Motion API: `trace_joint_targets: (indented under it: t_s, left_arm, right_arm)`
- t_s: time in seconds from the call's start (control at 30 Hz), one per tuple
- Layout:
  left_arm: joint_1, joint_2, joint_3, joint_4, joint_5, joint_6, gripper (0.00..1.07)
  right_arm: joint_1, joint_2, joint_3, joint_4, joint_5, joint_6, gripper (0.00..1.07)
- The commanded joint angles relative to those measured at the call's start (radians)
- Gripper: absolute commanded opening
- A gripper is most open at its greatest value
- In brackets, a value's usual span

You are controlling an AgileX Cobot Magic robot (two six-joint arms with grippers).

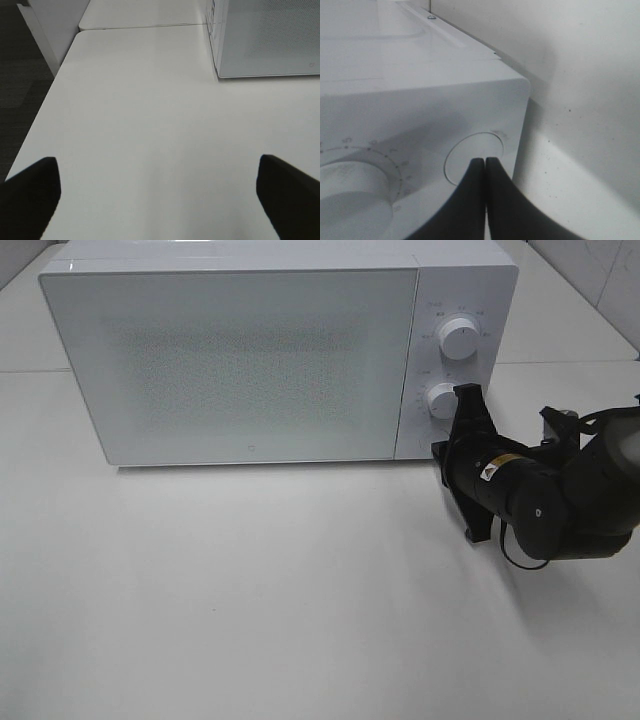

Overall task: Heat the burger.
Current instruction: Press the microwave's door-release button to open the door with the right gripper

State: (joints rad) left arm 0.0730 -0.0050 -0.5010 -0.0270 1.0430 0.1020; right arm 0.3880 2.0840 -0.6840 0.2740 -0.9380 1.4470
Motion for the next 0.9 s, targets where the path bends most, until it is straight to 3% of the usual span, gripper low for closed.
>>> trace_joint_targets:
  t_s: [0.03, 0.17, 0.9]
  left_arm:
    - [0.004, -0.02, 0.003, 0.002, -0.009, -0.004, 1.01]
    - [0.004, -0.02, 0.003, 0.002, -0.009, -0.004, 1.01]
    - [0.004, -0.02, 0.003, 0.002, -0.009, -0.004, 1.01]
  right_arm:
    - [-0.004, 0.002, -0.015, -0.008, 0.011, -0.015, 0.03]
    - [-0.004, 0.029, -0.049, -0.046, 0.009, -0.011, 0.03]
    - [-0.004, 0.041, -0.093, 0.012, -0.133, -0.072, 0.03]
